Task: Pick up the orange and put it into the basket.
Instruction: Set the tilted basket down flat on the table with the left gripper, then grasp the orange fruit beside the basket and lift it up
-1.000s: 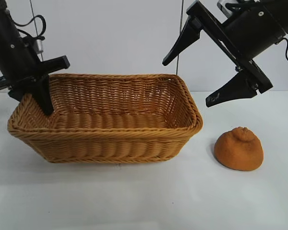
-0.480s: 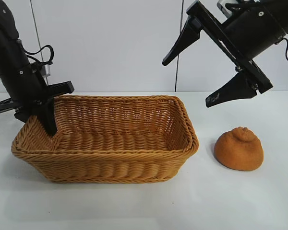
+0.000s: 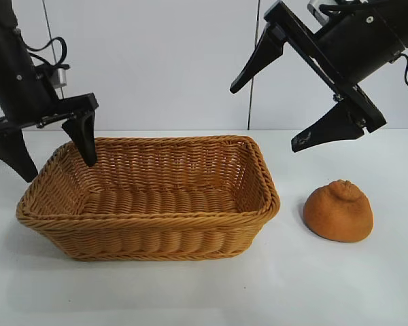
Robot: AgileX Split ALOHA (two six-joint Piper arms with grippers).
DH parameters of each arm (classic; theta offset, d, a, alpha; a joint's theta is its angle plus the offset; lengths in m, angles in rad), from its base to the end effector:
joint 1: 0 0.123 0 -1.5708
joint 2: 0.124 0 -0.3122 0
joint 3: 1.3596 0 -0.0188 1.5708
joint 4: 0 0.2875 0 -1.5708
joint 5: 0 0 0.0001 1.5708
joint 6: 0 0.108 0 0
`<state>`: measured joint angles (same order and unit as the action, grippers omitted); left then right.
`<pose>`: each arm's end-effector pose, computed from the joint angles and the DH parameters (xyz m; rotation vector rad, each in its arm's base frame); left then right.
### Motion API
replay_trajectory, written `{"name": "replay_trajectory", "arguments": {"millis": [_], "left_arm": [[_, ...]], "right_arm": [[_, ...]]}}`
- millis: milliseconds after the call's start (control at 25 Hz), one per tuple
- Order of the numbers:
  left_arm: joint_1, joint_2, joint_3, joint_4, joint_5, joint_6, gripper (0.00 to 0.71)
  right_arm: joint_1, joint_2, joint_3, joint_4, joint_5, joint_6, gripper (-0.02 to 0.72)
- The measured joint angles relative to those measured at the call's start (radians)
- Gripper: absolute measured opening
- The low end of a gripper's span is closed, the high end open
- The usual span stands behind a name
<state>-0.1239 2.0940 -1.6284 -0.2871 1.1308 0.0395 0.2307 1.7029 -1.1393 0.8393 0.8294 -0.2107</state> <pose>0.4633 -0.0856 0.1792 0.0742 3.0636 -0.4095 0.3598 0.1454 0.2291 0.0855 2.7343 0.9816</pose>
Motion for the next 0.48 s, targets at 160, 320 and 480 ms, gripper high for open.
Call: {"name": "replay_trajectory", "arguments": {"millis": [160, 320, 480], "left_arm": [[0.015, -0.068, -0.015, 0.107, 0.034, 0.0, 0.653], [0.069, -0.098, -0.015, 0.173, 0.07, 0.0, 0.654], [0.116, -0.126, -0.015, 0.209, 0.079, 0.0, 0.651]], "right_arm": [[0.0, 0.0, 0.0, 0.0, 0.0, 0.0, 0.694], [0.0, 0.0, 0.0, 0.0, 0.0, 0.0, 0.694], [0.0, 0.0, 0.0, 0.0, 0.0, 0.0, 0.694]]}}
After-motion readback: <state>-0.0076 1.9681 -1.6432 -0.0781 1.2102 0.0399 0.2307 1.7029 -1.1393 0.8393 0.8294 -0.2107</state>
